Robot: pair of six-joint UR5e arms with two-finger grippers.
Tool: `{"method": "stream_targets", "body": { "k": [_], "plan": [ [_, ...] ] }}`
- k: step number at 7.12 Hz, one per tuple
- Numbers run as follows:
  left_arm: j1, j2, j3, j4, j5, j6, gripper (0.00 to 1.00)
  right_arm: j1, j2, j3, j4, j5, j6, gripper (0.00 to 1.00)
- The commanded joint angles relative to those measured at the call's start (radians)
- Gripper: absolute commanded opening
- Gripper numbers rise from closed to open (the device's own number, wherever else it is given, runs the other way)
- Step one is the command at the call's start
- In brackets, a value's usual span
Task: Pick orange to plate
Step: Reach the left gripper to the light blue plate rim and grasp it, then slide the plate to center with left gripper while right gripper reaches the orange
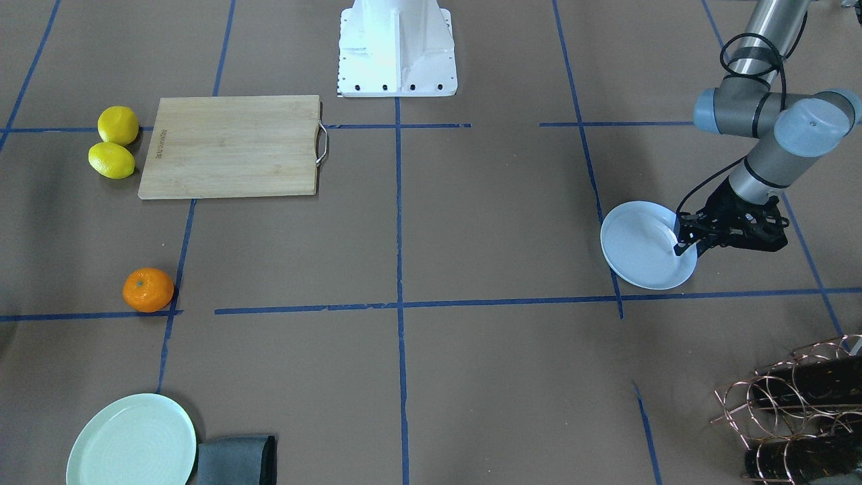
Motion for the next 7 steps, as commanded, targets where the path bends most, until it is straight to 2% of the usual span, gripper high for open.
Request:
{"method": "stream_targets", "body": {
  "k": [1, 2, 3, 5, 6, 7],
  "plan": [
    [-0.003, 0.025, -0.046, 0.000, -0.009, 0.002, 0.00, 0.000, 0.001, 0.000, 0.000, 0.000, 0.004, 1.00],
    [-0.003, 0.044, -0.077, 0.003, -0.041, 0.002, 0.00, 0.000, 0.001, -0.001, 0.000, 0.000, 0.004, 1.00],
    [-0.013, 0.067, -0.118, 0.006, -0.141, 0.001, 0.00, -0.002, 0.004, -0.003, 0.000, 0.000, 0.002, 1.00],
    [-0.157, 0.049, -0.174, 0.072, -0.364, -0.001, 0.00, -0.036, 0.018, -0.006, 0.002, -0.005, 0.040, 1.00],
    [-0.165, -0.007, -0.180, 0.113, -0.377, -0.028, 0.00, -0.081, 0.032, -0.007, 0.023, -0.020, 0.104, 1.00],
    [-0.158, -0.114, -0.168, 0.174, -0.368, -0.158, 0.00, -0.122, 0.033, -0.007, 0.055, -0.052, 0.149, 1.00]
  ]
}}
